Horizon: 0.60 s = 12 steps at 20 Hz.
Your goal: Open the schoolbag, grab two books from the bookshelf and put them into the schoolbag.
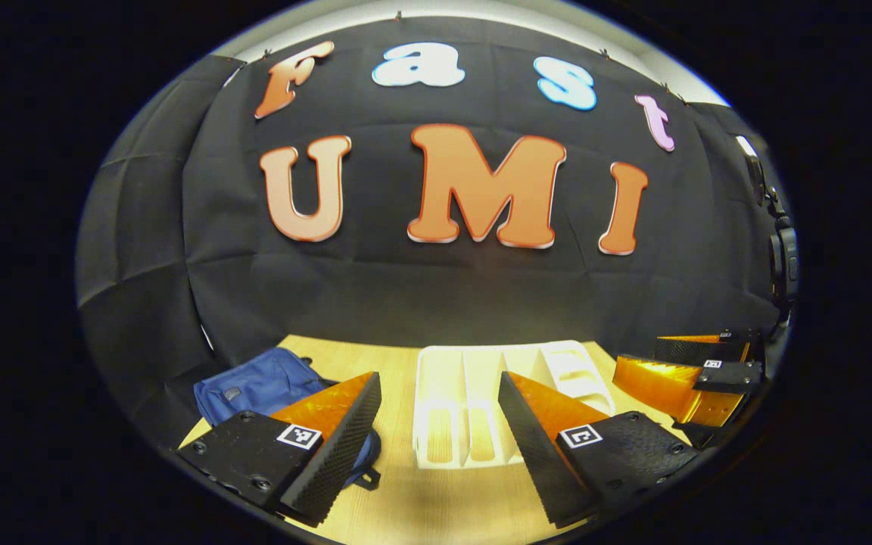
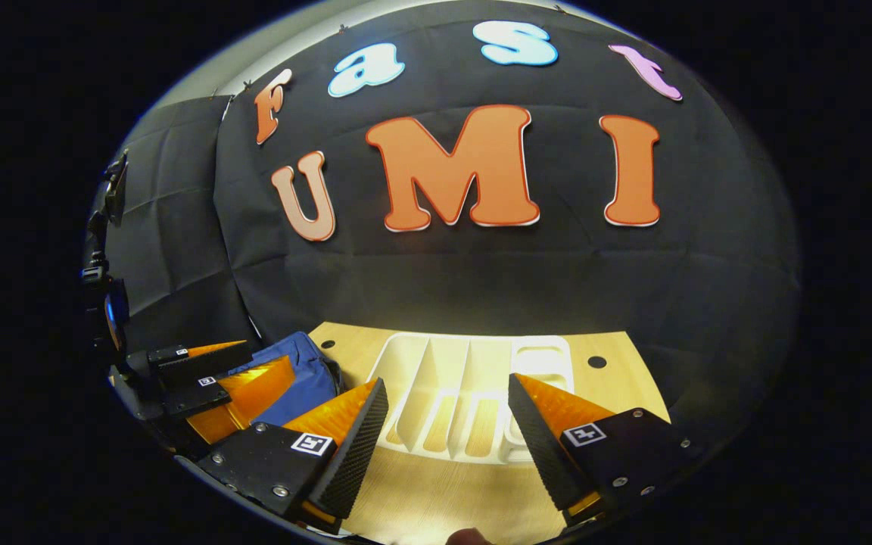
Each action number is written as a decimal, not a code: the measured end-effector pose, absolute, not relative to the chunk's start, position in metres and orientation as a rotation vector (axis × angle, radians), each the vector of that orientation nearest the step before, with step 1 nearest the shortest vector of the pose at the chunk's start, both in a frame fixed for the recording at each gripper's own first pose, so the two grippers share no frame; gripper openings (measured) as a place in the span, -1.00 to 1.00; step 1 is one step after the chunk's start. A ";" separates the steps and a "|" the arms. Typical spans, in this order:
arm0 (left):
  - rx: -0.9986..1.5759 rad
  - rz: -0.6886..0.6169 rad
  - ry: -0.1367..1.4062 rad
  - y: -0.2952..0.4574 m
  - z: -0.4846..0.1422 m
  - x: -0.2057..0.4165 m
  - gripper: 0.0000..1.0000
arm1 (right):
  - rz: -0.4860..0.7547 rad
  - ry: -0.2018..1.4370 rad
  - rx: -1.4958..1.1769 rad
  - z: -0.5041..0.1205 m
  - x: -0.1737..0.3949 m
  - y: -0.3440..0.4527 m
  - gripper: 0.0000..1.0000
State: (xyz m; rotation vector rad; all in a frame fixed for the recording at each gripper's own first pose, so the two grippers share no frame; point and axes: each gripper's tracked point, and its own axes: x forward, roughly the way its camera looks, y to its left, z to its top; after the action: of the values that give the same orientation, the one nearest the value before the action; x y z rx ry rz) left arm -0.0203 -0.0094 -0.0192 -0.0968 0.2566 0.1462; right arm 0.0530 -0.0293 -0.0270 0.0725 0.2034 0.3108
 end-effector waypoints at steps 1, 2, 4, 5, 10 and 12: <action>-0.085 0.147 0.225 -0.009 -0.014 -0.023 0.96 | 0.305 0.181 0.070 -0.021 0.052 -0.033 0.90; -0.068 0.144 0.190 -0.010 -0.010 -0.024 0.96 | 0.293 0.160 0.066 -0.015 0.050 -0.037 0.90; -0.048 0.142 0.108 -0.011 0.003 -0.025 0.95 | 0.275 0.113 0.056 -0.004 0.048 -0.042 0.89; -0.048 0.130 0.068 -0.014 0.012 -0.027 0.94 | 0.269 0.092 0.051 0.000 0.047 -0.041 0.89; -0.057 0.129 0.007 -0.012 0.038 -0.026 0.91 | 0.232 0.069 0.058 0.010 0.042 -0.045 0.89; -0.067 0.125 -0.026 -0.008 0.045 -0.025 0.93 | 0.219 0.055 0.060 0.011 0.047 -0.043 0.89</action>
State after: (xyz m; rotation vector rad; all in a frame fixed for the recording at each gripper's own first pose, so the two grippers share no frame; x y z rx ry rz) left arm -0.0250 -0.0079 0.0455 -0.0672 -0.0260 0.1254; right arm 0.0466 -0.0434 0.0115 0.0597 0.0553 0.2193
